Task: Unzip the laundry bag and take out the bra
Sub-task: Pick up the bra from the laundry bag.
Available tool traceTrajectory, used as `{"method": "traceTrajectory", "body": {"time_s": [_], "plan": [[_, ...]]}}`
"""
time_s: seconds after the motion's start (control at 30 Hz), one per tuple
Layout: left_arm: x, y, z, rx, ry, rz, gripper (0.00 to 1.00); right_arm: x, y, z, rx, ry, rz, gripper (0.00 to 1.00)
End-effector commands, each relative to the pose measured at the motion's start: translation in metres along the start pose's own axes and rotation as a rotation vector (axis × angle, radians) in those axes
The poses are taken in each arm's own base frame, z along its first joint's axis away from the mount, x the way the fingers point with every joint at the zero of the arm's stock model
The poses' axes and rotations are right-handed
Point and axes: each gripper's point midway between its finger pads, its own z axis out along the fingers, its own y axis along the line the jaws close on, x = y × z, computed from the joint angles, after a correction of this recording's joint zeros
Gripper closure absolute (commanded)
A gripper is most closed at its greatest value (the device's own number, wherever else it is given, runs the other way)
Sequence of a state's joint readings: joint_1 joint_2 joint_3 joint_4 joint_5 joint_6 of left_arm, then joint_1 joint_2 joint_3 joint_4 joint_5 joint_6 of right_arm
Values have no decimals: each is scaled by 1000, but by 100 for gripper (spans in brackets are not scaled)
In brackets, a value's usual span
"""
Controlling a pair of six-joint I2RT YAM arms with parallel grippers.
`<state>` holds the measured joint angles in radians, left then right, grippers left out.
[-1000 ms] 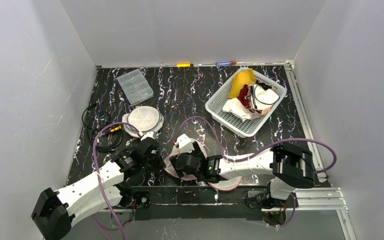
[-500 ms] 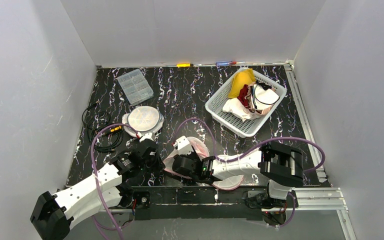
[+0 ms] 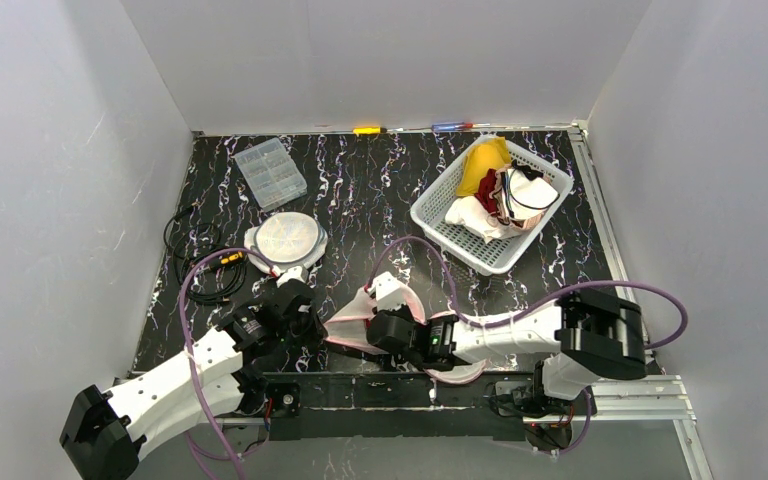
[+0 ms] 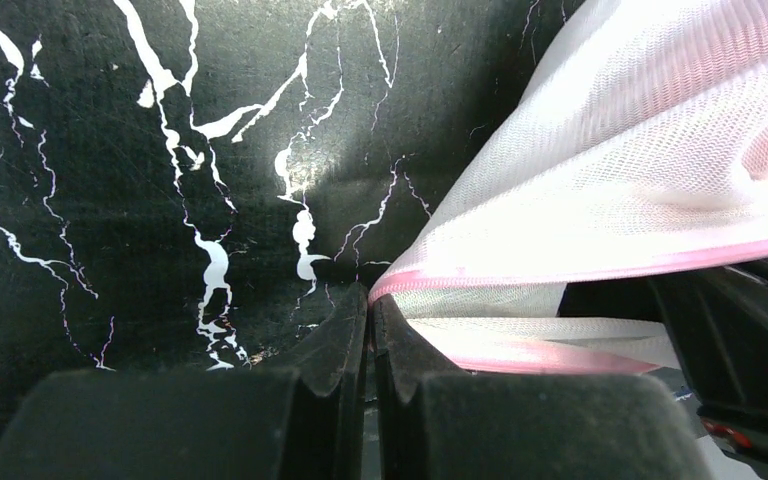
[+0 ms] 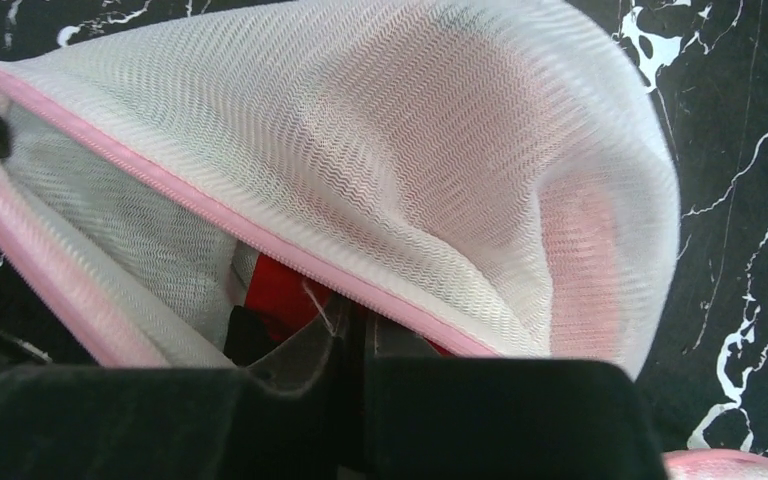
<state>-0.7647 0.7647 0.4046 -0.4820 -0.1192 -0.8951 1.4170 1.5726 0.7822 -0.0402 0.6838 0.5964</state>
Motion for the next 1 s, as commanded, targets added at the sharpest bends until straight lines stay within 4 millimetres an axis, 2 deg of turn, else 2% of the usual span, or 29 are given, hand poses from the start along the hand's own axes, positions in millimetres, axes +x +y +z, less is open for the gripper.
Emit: {"method": "traceTrajectory", "body": {"time_s": [0.0, 0.2, 0.23, 0.4, 0.5, 0.63, 0.73, 0.83, 0.97], "plan": [[4, 18, 0, -78, 5, 2, 100, -16, 5, -15, -71, -40, 21, 97], [3, 10, 1, -49, 12, -2, 100, -21, 12, -26, -142, -44, 8, 99], [3, 9, 1, -47, 15, -1, 100, -28, 19, -28, -179, -68, 23, 99], [0, 2, 1, -25, 16, -10, 100, -31, 65, -49, -458, -53, -19, 99], [-5, -6, -1, 0, 6, -13, 100, -30, 80, -57, -544, -26, -59, 99], [-13, -16, -5, 13, -7, -8, 100, -29, 89, -68, -621, -15, -114, 99], [-18, -19, -6, 7, -11, 4, 100, -38, 96, -83, -699, -41, -131, 99], [-19, -18, -4, -7, -9, 9, 100, -55, 98, -101, -747, -98, -127, 99], [-15, -14, 0, -17, 0, 11, 100, -84, 87, -120, -729, -195, -90, 99]]}}
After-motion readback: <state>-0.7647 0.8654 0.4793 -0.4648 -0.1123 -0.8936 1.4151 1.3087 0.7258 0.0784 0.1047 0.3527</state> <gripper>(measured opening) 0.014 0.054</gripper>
